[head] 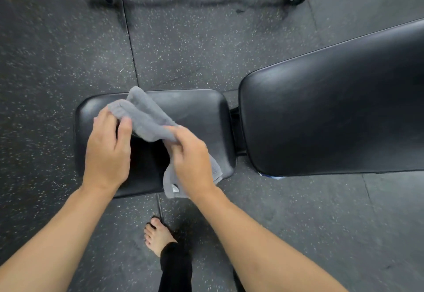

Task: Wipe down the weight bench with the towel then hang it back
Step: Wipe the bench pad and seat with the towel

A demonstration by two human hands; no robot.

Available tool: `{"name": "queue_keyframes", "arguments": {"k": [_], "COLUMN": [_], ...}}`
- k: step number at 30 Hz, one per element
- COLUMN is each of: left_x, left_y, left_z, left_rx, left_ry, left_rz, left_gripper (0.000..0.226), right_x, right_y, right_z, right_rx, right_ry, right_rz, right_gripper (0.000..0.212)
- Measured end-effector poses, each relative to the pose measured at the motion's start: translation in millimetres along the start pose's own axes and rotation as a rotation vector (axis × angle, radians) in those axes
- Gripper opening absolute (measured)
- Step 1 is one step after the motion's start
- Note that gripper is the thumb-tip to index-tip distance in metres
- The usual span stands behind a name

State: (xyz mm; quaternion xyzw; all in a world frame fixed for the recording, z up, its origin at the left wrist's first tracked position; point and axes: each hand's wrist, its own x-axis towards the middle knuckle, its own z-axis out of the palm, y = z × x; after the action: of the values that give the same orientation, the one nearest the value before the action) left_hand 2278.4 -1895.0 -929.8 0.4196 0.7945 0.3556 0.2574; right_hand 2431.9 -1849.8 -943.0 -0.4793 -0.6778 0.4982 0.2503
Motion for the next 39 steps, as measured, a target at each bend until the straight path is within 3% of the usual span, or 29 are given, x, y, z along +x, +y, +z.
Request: {"name": "queue_keyframes", "arguments": {"k": [3, 5, 7, 9, 12, 17, 23, 29, 33, 39], "left_x": [-1, -1, -1, -2, -5, -11, -12, 3, 10, 17], "left_y": [26, 47, 67, 83, 95, 87, 103, 154, 208, 280], "left_z": [22, 43, 64, 82, 100, 113, 136, 178, 214, 264], "left_rx": [0.049, 0.032, -0.006, -0.029, -0.014, 0.059, 0.017, 0.003, -0.024, -0.096], "left_ry": [-0.025, -0.064, -0.104, -0.147, -0.197, -0.251, -0.21, -0.254, -0.311, -0.35], "left_rz": [-0.006, -0.013, -0.029, -0.042, -0.045, -0.07, -0.094, -0.008, 0.038, 0.068], "left_gripper": [0.041, 0.04, 0.037, 0.035, 0.037, 0.038, 0.037, 0.055, 0.073, 0.081], "right_x": [25, 38, 51, 66, 74, 136, 132, 150, 156, 155], "right_y": [-21, -28, -30, -13, 30, 45, 44, 39, 28, 13], "right_z": [-85, -151, -198, -215, -207, -195, -171, -221, -310, -454], "right_rx": [0.048, -0.209, -0.613, -0.995, -1.404, -1.438, -1.474, -1.484, -1.477, -1.559], "right_ry": [0.218, 0.355, 0.453, 0.34, -0.094, -0.101, -0.42, -0.173, -0.053, 0.132], "right_rz": [0.106, 0.015, -0.117, -0.13, -0.044, -0.154, -0.436, -0.222, -0.198, -0.069], "right_gripper": [0.02, 0.014, 0.021, 0.03, 0.061, 0.054, 0.044, 0.046, 0.051, 0.055]}}
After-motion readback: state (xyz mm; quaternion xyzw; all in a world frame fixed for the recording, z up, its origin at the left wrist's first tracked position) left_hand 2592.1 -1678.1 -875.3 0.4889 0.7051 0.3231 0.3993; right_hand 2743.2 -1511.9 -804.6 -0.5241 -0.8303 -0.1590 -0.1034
